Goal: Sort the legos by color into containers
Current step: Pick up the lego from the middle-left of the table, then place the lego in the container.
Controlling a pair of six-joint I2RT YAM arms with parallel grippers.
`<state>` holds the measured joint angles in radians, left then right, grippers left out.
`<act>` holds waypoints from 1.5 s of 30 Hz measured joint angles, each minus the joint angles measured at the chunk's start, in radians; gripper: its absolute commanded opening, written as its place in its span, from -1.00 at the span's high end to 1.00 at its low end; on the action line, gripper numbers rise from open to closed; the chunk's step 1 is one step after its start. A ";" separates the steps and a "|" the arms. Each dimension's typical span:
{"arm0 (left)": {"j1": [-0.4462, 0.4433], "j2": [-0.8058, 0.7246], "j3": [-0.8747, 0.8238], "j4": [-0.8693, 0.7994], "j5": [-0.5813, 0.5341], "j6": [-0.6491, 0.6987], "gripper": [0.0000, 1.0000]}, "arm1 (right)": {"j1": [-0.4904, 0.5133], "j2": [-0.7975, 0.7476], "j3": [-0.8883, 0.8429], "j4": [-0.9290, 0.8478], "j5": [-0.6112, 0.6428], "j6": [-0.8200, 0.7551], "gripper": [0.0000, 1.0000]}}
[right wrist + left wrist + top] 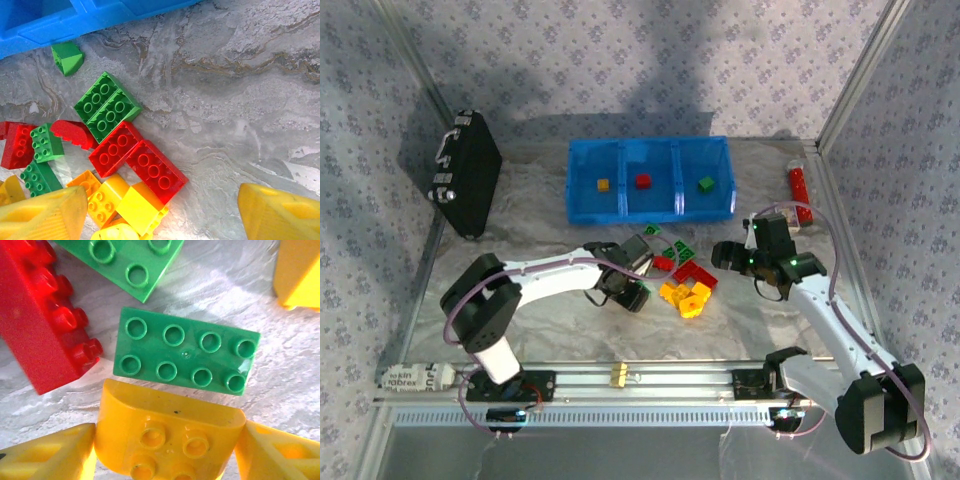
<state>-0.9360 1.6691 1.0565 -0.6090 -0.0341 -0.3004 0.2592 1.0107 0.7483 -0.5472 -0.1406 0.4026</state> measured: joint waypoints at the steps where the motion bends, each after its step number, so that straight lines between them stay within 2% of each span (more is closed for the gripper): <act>1: 0.000 -0.009 0.000 0.000 -0.001 0.000 -0.37 | 0.000 -0.002 0.000 -0.002 0.000 0.000 -0.61; 7: 0.010 -0.075 -0.026 -0.008 -0.008 -0.007 -0.37 | 0.000 -0.007 0.000 -0.002 -0.006 0.000 -0.61; 10: 0.045 -0.122 -0.032 -0.022 -0.006 -0.007 -0.37 | 0.000 -0.010 0.000 -0.003 -0.006 0.000 -0.61; 16: 0.219 -0.248 -0.017 -0.034 0.005 -0.003 -0.36 | -0.005 -0.016 0.000 -0.003 -0.007 0.000 -0.61; 21: 0.389 -0.266 0.101 -0.064 0.025 0.018 -0.35 | -0.005 -0.016 0.000 -0.002 -0.014 0.000 -0.61; 24: 0.458 -0.235 0.209 -0.084 0.035 0.037 -0.34 | -0.005 -0.016 -0.004 -0.002 -0.017 0.000 -0.61; 28: 0.497 -0.155 0.344 -0.101 0.047 0.059 -0.34 | -0.006 -0.016 -0.011 -0.003 -0.018 0.000 -0.61; 45: 0.525 0.241 0.775 -0.203 0.072 0.103 -0.32 | -0.015 -0.016 -0.011 -0.006 -0.031 0.000 -0.61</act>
<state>-0.4114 1.9102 1.8317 -0.8120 0.0380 -0.1978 0.2443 0.9947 0.7372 -0.5533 -0.1719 0.4023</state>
